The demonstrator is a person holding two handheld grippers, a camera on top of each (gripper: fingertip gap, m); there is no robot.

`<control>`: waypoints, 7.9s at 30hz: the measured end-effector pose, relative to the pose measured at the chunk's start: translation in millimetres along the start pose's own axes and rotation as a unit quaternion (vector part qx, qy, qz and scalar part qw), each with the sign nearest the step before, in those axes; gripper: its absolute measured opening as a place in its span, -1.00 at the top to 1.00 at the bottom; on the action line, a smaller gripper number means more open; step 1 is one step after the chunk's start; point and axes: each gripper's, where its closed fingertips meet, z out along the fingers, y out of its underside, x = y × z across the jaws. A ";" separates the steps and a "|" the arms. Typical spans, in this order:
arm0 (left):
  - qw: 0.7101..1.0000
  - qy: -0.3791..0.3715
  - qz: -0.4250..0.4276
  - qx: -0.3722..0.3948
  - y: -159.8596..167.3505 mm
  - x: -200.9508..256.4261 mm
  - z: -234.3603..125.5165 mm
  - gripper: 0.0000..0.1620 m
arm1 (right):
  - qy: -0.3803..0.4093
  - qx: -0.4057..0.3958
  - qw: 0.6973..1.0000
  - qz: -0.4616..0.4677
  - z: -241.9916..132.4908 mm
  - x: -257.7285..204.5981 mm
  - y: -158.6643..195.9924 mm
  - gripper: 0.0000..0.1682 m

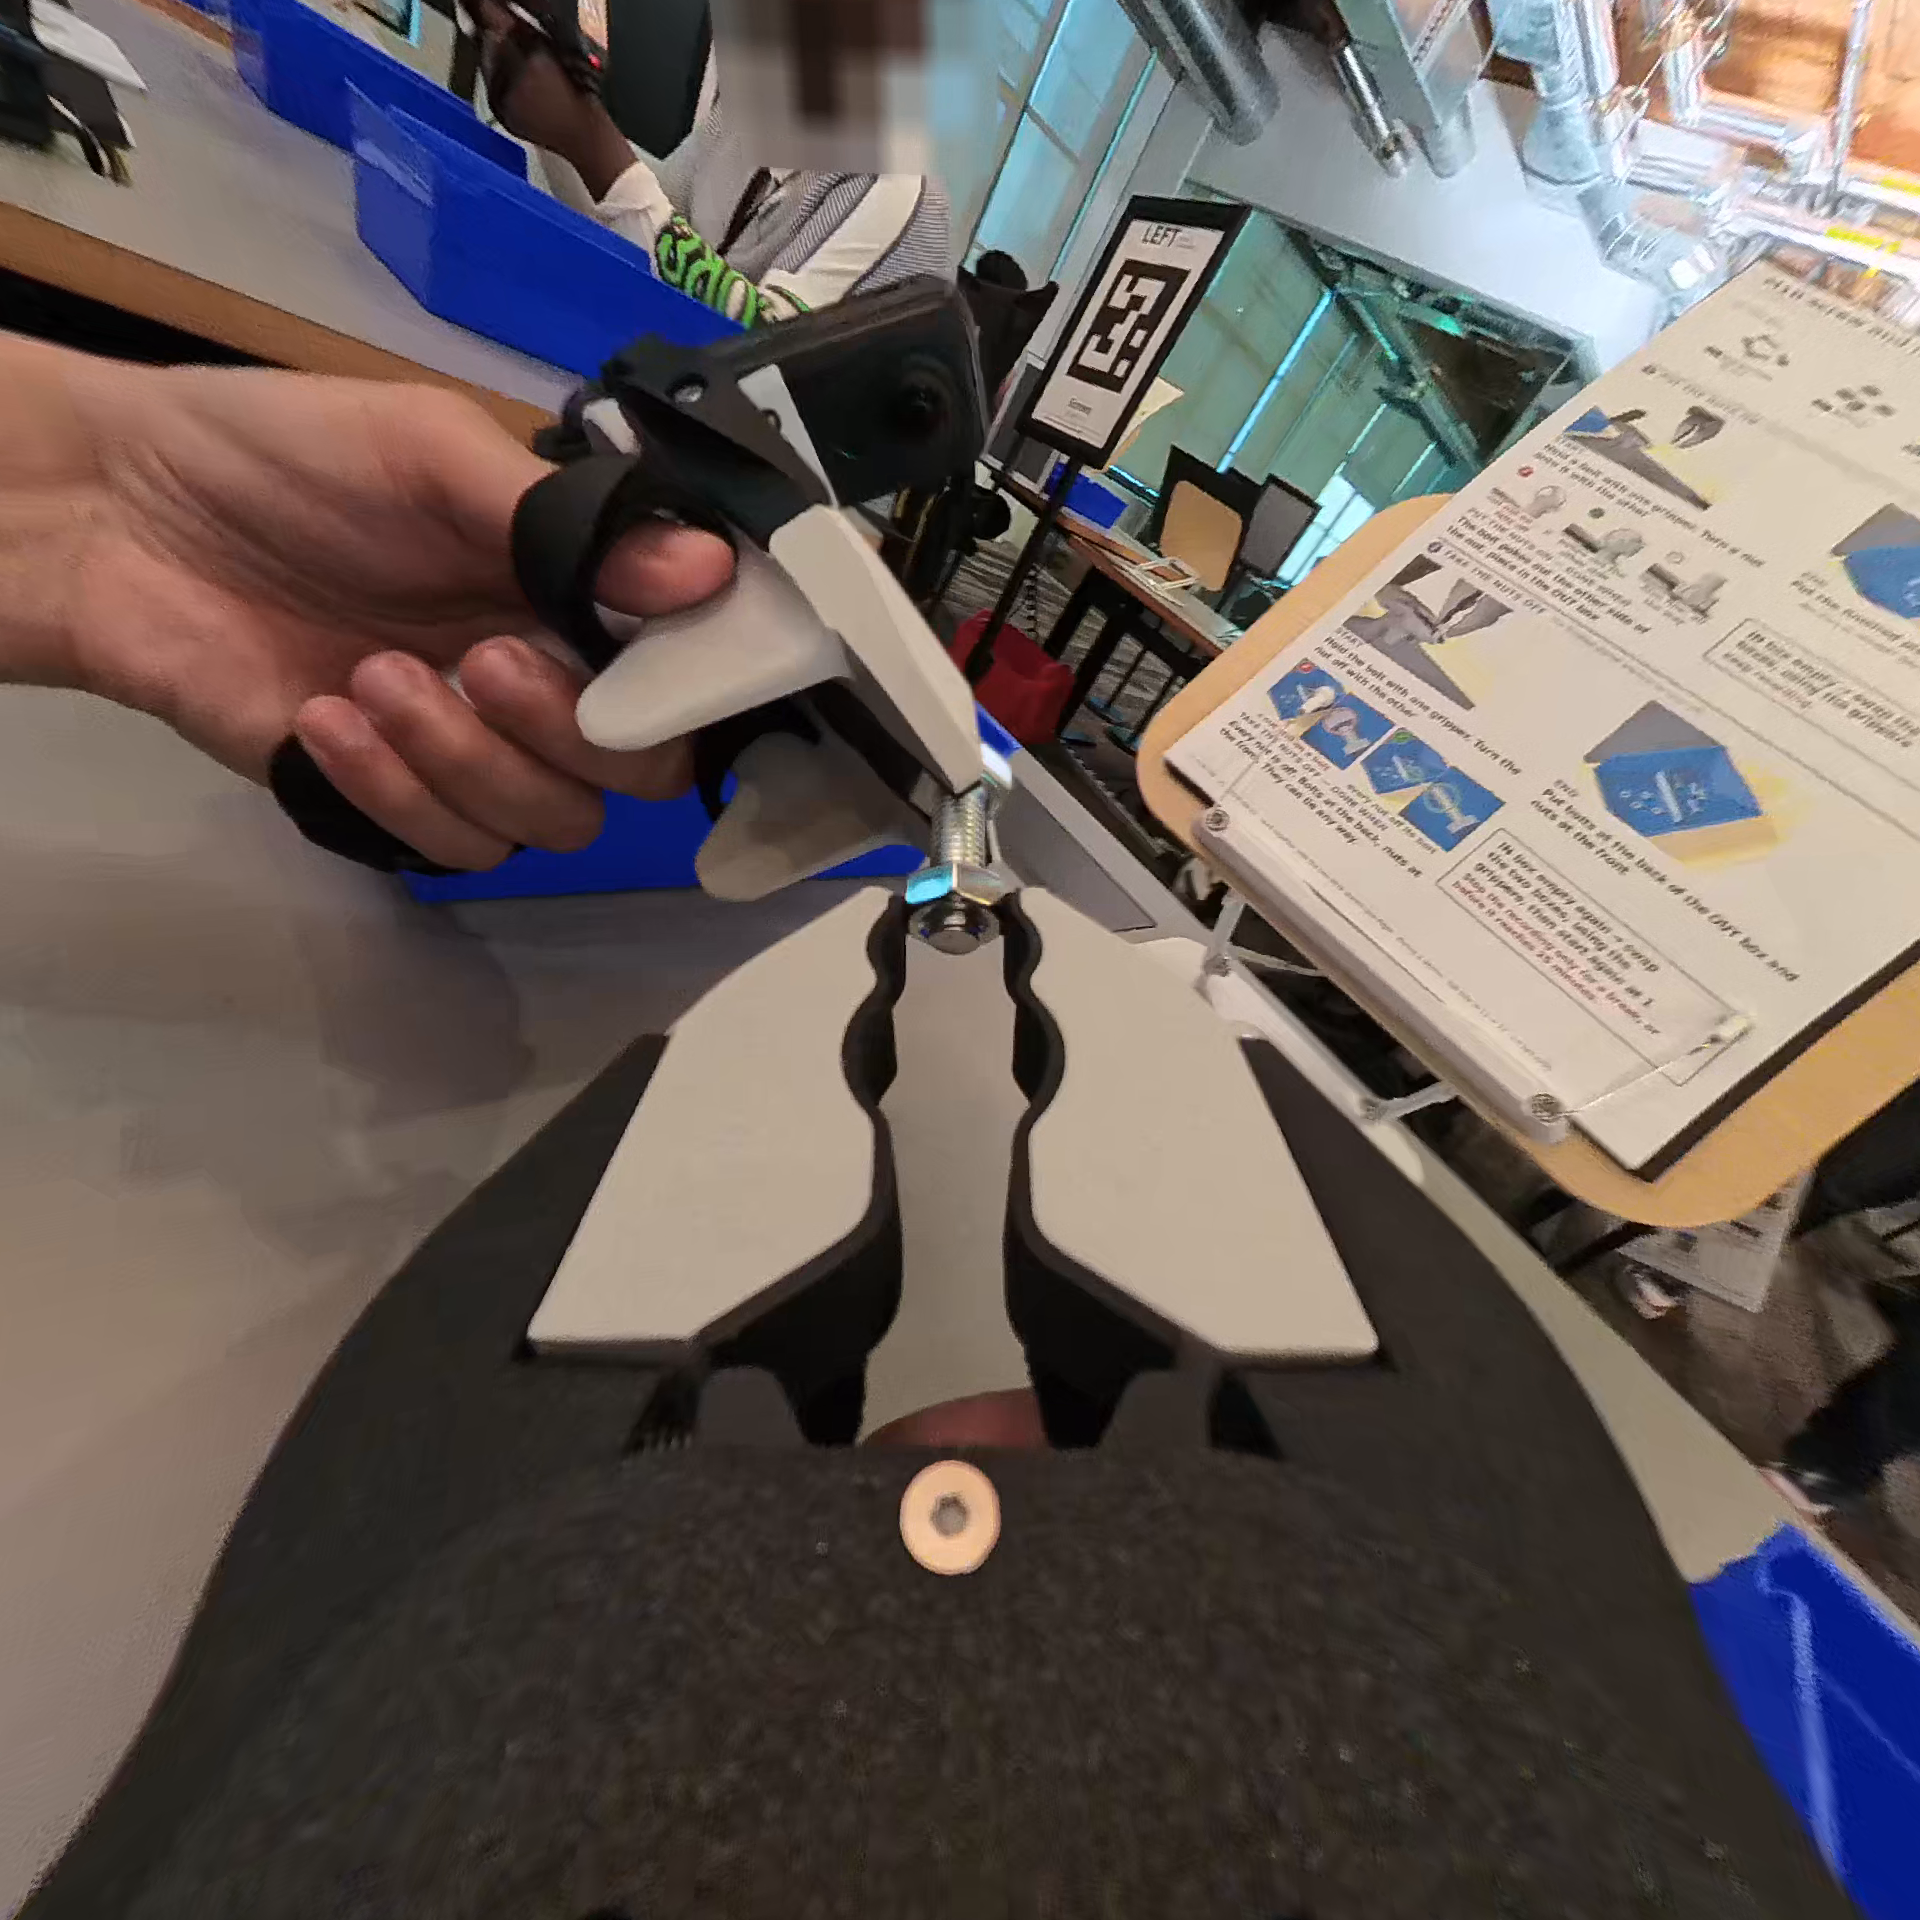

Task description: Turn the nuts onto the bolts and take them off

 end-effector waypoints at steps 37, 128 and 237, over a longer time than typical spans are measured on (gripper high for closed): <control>1.000 0.006 -0.023 0.005 0.8 -5.4 -2.7 0.79 | 0.013 -0.046 0.994 -0.095 3.9 -4.2 5.6 0.64; 1.000 0.010 0.017 -0.001 0.3 5.3 -1.1 0.79 | -0.354 0.096 0.638 0.677 -2.9 -7.9 -13.7 0.79; 0.976 -0.147 0.157 -0.025 125.8 13.5 28.4 0.39 | 0.030 -0.503 0.771 0.388 -138.9 156.3 283.4 0.78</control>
